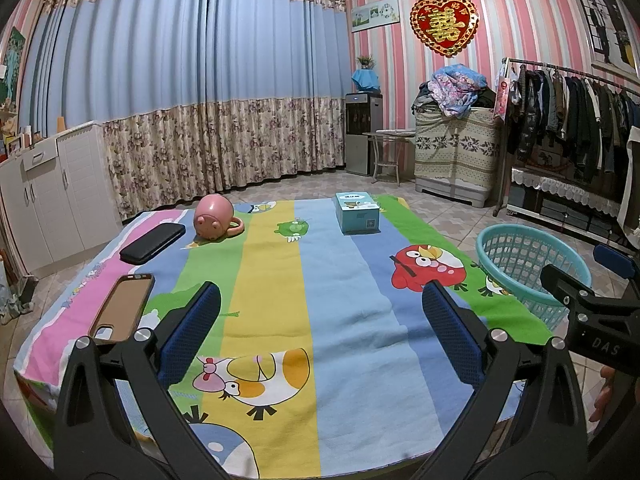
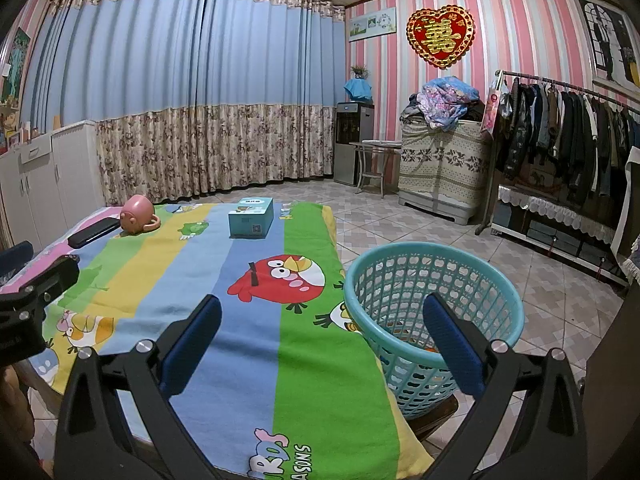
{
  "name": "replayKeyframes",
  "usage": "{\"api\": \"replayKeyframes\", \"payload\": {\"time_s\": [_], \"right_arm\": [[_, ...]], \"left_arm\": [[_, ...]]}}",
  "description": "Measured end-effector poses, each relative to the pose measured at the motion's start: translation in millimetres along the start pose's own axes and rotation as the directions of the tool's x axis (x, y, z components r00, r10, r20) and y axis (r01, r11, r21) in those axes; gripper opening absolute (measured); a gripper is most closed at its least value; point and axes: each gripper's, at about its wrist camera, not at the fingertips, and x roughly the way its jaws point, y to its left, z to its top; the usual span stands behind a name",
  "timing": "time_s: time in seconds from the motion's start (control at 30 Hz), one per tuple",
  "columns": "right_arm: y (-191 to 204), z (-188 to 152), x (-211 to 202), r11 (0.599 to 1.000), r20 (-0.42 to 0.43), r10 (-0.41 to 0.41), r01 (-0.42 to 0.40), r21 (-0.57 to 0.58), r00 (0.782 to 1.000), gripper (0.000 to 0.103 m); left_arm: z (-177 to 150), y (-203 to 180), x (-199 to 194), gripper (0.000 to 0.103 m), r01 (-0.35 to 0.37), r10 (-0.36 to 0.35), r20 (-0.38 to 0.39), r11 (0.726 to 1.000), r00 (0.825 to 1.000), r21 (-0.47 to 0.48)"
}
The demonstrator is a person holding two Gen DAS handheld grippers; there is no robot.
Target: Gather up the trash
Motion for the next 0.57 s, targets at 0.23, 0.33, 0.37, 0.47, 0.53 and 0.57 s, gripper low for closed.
{"api": "replayKeyframes", "payload": {"time_s": [0.23,0.33,0.37,0.47,0.53,0.57], "right_arm": [[-0.2,-0.3,0.4,1.0,0.0,0.001,-0.001,0.0,1.0,0.098],[0.0,-0.5,0.3,1.0,0.0,0.001,-0.001,0.0,1.0,0.098],[0.4,-0.4,0.1,1.0,0.0,-0.001,0.001,0.0,1.0,0.098],[0.1,-0.5,0.1,1.0,0.001,0.0,0.0,0.001,1.0,0.098],[-0.1,-0.7,0.1,1.0,0.001,0.001,-0.001,0.001,1.0,0.098],[-0.2,-0.8,0.2,1.0,0.001,0.001,-0.001,0.001,1.0,0.098]], "left_arm": [[-0.1,-0.8,-0.4,0.098,-0.001,0.001,0.001,1.0,1.0,0.003],[-0.1,-1.2,-0.4,0.098,-0.002,0.002,0.0,1.0,1.0,0.002],[-0.2,-1.2,-0.4,0.098,0.0,0.0,-0.001,1.0,1.0,0.002],[-0.8,0.3,0.6,0.098,0.004,-0.004,-0.005,1.0,1.0,0.007],[-1.1,1.7,1.0,0.098,0.002,-0.002,-0.004,1.0,1.0,0.009],[-0.8,3.7,1.4,0.098,0.001,-0.001,-0.002,1.0,1.0,0.012]]}}
